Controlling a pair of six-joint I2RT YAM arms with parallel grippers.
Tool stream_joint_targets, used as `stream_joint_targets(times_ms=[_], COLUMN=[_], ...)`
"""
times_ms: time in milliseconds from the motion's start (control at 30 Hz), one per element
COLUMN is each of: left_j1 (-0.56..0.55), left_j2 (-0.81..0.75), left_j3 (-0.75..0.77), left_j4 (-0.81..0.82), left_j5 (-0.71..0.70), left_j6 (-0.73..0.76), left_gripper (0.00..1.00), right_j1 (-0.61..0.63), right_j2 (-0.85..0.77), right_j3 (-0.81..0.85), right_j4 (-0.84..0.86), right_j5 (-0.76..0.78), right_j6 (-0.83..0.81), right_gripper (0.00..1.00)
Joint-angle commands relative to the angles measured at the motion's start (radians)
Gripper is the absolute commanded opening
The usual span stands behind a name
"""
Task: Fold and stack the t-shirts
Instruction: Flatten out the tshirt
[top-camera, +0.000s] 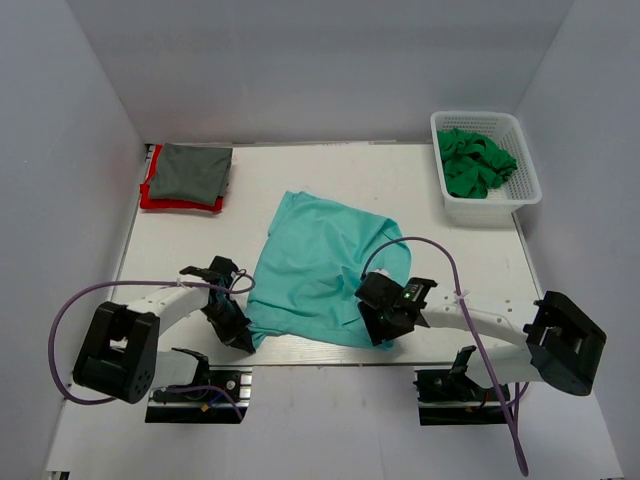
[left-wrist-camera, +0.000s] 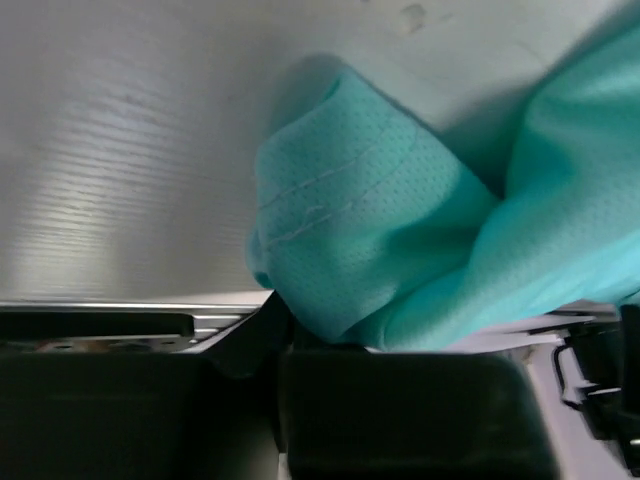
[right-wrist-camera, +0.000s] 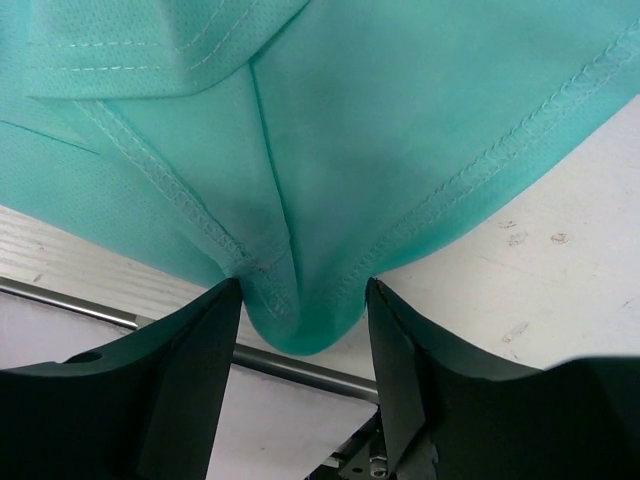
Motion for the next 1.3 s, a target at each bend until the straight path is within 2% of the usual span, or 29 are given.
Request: stream_joint_targets(times_ms=[0,33,100,200,333,367,400,533,767,867,967,1133,1233,1267], left_j1=[-0.012,-0.021,-0.021,-0.021,-0.031,-0.031,-0.031,-0.031,-0.031,-0.031,-0.011,-0.011,-0.011,-0.02], left_j2=[0.017,0.007,-0.006,-0.016,-0.016,-0.026,-0.026,-0.036,-0.017,-0.004,0.016,0.036,0.022,0.022], left_j3=[-0.025,-0.025,-0.025,-0.016,0.008,0.025,0.042,0.192,0.484,0.582,0.694,0.941,1.053,1.073], left_j4=[0.061,0.061,0.052,0.051,0.03,0.019,0.007,-0.076,-0.149,-0.139,-0.126,-0.151,-0.033,0.01], left_j5=[-0.065,-0.074,-0.074,-0.084,-0.102,-0.102,-0.123,-0.215,-0.41,-0.47,-0.521,-0.748,-0.748,-0.733], left_j6=[-0.002,-0.011,-0.011,-0.02,-0.02,-0.02,-0.02,0.003,0.045,0.055,0.094,0.127,0.232,0.312], left_gripper=[0.06,0.0,0.0,0.0,0.0,0.0,0.0,0.0,0.0,0.0,0.0,0.0,0.0,0.0], right_j1=[0.015,0.017,0.024,0.029,0.029,0.029,0.026,0.024,-0.032,-0.087,-0.159,-0.29,-0.353,-0.362], right_j2=[-0.007,-0.006,0.0,-0.013,-0.046,-0.055,-0.062,-0.057,-0.109,-0.109,-0.114,-0.145,-0.14,-0.135], right_j3=[0.044,0.041,0.035,-0.007,-0.048,-0.072,-0.08,-0.074,0.073,0.151,0.251,0.415,0.508,0.528], right_j4=[-0.047,-0.048,-0.035,0.019,0.06,0.067,0.083,0.065,0.051,0.064,0.059,0.066,0.123,0.131], right_j5=[0.021,0.012,-0.007,-0.026,-0.062,-0.054,-0.06,-0.014,0.281,0.322,0.363,0.493,0.503,0.5], right_j6=[0.002,0.003,0.002,0.006,0.028,0.037,0.046,0.095,0.158,0.163,0.088,-0.018,-0.082,-0.107], right_gripper=[0.59,0.59,0.56,0.42,0.41,0.38,0.01,0.0,0.0,0.0,0.0,0.0,0.0,0.0])
